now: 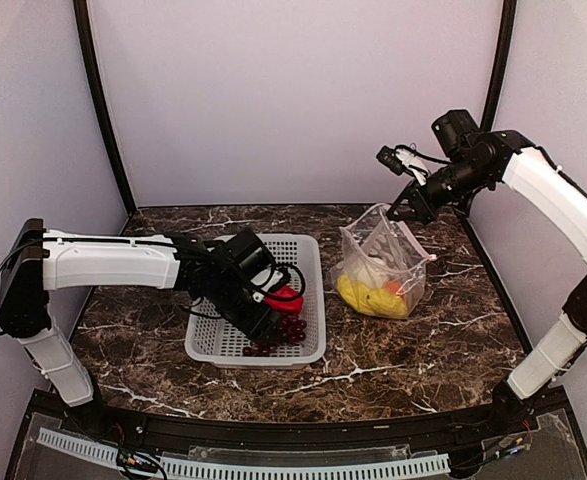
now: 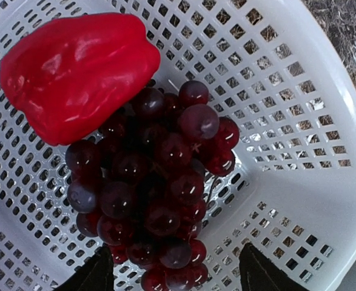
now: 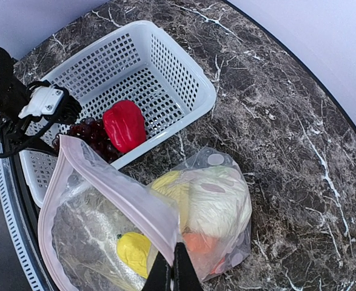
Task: Place the food in the zip-top bag and seal the zipper
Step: Adjust the zipper food storage bag at the center of the board, then pick up the fake fruit from the bin, then place the fake fruit in the zipper food storage bag.
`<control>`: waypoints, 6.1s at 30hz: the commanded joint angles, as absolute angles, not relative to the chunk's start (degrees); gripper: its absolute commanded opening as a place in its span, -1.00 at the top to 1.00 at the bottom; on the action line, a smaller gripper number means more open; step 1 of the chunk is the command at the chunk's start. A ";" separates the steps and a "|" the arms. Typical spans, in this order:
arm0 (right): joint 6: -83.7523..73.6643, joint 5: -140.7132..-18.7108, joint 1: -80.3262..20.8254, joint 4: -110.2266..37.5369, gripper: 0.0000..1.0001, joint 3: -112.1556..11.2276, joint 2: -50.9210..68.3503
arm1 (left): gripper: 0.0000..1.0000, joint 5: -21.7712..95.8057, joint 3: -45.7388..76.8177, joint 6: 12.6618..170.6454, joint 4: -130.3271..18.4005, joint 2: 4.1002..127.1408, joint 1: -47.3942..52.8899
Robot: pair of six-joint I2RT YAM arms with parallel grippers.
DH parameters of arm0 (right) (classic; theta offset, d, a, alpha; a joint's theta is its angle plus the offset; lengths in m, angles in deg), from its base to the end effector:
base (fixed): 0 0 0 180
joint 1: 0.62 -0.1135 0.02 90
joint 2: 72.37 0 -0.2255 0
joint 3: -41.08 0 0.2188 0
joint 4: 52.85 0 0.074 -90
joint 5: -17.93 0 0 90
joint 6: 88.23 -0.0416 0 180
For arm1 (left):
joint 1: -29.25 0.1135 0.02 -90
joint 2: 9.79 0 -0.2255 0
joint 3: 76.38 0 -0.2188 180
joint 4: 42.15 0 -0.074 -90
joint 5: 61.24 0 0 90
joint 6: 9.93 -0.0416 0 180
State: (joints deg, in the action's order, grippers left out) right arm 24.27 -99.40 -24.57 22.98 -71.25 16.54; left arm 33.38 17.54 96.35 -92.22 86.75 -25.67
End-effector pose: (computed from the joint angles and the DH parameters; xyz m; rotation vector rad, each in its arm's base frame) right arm 0.2519 0.1328 0.3380 -1.1428 2.1533 0.6011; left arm 0.1798 -0.2619 0.1973 0.9287 2.5617 -0.5065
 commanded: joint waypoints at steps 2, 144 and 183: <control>25.16 -99.96 -24.35 24.45 1.00 -74.62 16.96 | -0.41 34.30 15.93 92.93 -94.07 89.22 -25.77; 19.14 -103.44 -23.21 22.57 1.00 -74.85 17.18 | 0.99 23.29 -17.59 90.99 -60.02 101.86 -31.34; 16.18 -99.84 -19.61 20.63 1.00 -75.08 18.25 | 0.99 22.46 -7.70 94.94 -40.85 95.22 -34.98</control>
